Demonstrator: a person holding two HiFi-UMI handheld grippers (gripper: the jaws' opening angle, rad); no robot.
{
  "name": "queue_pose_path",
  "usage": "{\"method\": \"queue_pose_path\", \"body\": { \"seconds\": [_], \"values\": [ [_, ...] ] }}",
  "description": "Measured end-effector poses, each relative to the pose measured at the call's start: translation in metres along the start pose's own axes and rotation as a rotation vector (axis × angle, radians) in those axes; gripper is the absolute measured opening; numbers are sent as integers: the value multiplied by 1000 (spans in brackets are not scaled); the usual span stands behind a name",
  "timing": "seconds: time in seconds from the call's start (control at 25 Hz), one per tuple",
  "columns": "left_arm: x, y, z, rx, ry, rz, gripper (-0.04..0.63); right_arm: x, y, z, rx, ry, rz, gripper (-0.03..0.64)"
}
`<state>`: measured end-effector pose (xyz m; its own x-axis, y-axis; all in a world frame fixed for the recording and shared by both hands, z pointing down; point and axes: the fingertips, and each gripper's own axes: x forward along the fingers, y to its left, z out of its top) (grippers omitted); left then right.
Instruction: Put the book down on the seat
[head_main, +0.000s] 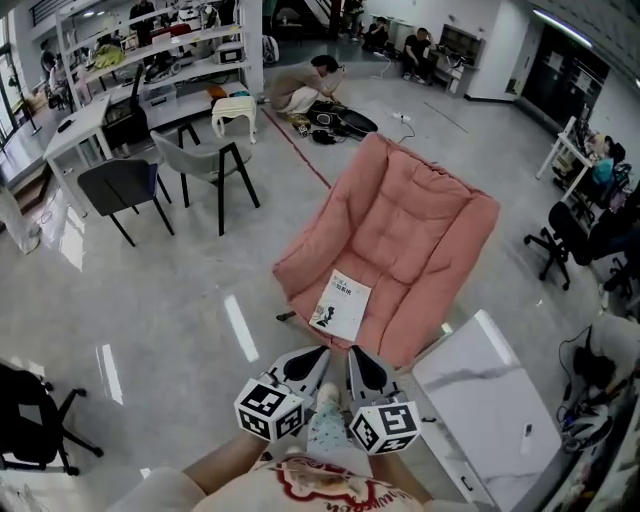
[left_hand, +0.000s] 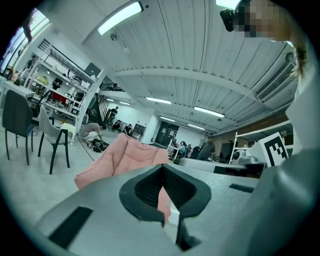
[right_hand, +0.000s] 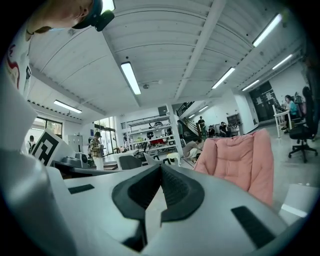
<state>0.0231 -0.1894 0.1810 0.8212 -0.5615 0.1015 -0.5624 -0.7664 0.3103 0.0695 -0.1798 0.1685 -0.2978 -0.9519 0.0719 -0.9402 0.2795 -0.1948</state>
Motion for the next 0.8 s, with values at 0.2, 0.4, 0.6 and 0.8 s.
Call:
{"method": "queue_pose_path", "body": {
  "seconds": [0.2,0.4,0.6,0.8],
  "values": [
    [-38,-25,-10,-10,13,-17,3,-34,41,-8,-5,21,10,0],
    [-58,-44,-10,-12,0,-29,3,-59,57,-5,-20,2,1,0],
    [-70,-67,-10,-3,-18,-45,3,-88,55,3,-11,-51,-30,0],
    [-94,-103,-21,13,-12,-53,3,-130,71,-3,-12,-53,-28,0]
  ]
}}
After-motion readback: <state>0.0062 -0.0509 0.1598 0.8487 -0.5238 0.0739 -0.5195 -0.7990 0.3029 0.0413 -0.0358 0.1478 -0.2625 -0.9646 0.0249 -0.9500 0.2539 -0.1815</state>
